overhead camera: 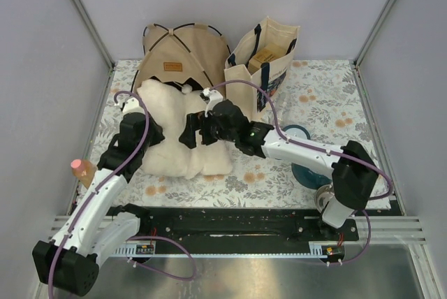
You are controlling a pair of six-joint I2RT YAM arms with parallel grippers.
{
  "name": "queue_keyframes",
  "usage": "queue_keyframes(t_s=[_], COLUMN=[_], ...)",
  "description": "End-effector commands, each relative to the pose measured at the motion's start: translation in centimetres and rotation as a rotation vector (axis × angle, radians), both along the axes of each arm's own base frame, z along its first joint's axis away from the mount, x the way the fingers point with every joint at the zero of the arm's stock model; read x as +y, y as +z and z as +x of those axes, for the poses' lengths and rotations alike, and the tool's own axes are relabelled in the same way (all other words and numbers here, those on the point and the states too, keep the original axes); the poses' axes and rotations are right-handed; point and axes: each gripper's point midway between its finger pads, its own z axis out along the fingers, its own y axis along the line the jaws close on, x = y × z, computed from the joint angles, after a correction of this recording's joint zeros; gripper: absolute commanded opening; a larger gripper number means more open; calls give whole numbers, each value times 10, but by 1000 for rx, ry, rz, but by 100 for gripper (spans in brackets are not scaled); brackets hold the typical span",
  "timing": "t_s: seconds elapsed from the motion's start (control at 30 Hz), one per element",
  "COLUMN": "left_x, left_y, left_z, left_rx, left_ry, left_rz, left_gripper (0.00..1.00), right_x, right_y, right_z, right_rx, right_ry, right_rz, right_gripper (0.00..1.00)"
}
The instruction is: Set up the pet tent
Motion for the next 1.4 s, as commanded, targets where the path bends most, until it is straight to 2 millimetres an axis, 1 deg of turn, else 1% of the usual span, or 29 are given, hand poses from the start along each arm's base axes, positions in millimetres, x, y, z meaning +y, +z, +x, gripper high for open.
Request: queue_keyframes(t_s=[0.0, 0.07, 0.13, 0.2, 0.23, 0.27, 0.3, 0.37, 0.47, 0.53, 0.6, 0.7, 0.8, 0.9, 0.93, 1.0, 1.03, 1.07, 1.13, 1.17, 1.2, 1.3, 1.37], left_x=[-1, -3, -3, -3, -3, -3, -3, -2, 5, 7, 8, 6, 4, 12, 24, 37, 39, 37, 27, 19, 9, -20, -36], left_y=[0, 0, 2, 6, 9, 11, 13, 17, 25, 31, 40, 55, 62, 55, 46, 41, 41, 42, 44, 45, 47, 57, 61], left_z=[10, 10, 11, 12, 13, 14, 15, 15, 15, 15, 16, 23, 31, 40, 42, 45, 47, 52, 60, 66, 72, 88, 94], left_rx=[-24, -29, -41, -57, -72, -80, -82, -82, -106, -133, -170, -231, -263, -235, -200, -176, -180, -192, -195, -191, -188, -192, -182], left_ry=[24, 19, 19, 16, 15, 15, 14, 10, 34, 36, 46, 37, 38, 105, 179, 256, 269, 255, 199, 152, 99, -47, -130], left_rz=[-36, -45, -46, -46, -45, -43, -40, -31, -6, 0, -14, -59, -87, -107, -100, -101, -101, -112, -127, -133, -143, -183, -206], left_gripper=[24, 30, 49, 59, 62, 68, 74, 84, 97, 99, 99, 99, 99, 99, 99, 99, 99, 99, 90, 82, 71, 31, 10], right_x=[2, -5, -14, -31, -37, -48, -56, -70, -83, -86, -93, -99, -94, -84, -81, -79, -79, -80, -79, -78, -76, -69, -61], right_y=[22, 6, -11, -27, -32, -45, -51, -54, -53, -49, -53, -77, -102, -125, -132, -143, -145, -148, -148, -147, -145, -138, -126], right_z=[-19, -19, -18, -8, -4, -5, -2, 2, 3, 2, 2, 5, 3, 1, 0, 0, 0, 0, 0, 1, 0, -3, -4], right_rx=[-28, -10, 0, -11, -25, -17, -28, -60, -100, -125, -136, -129, -98, -57, -38, 1, 24, 43, 57, 55, 55, 57, 50], right_ry=[52, 30, -1, -95, -119, -141, -167, -209, -227, -210, -220, -231, -204, -170, -157, -153, -156, -156, -150, -144, -136, -99, -68], right_rz=[74, 34, -7, -63, -83, -144, -178, -214, -236, -247, -270, -342, -376, -396, -400, -409, -412, -412, -401, -398, -391, -366, -336], right_gripper=[100, 99, 99, 99, 99, 100, 99, 99, 99, 100, 99, 100, 99, 97, 96, 92, 88, 83, 68, 58, 49, 23, 8])
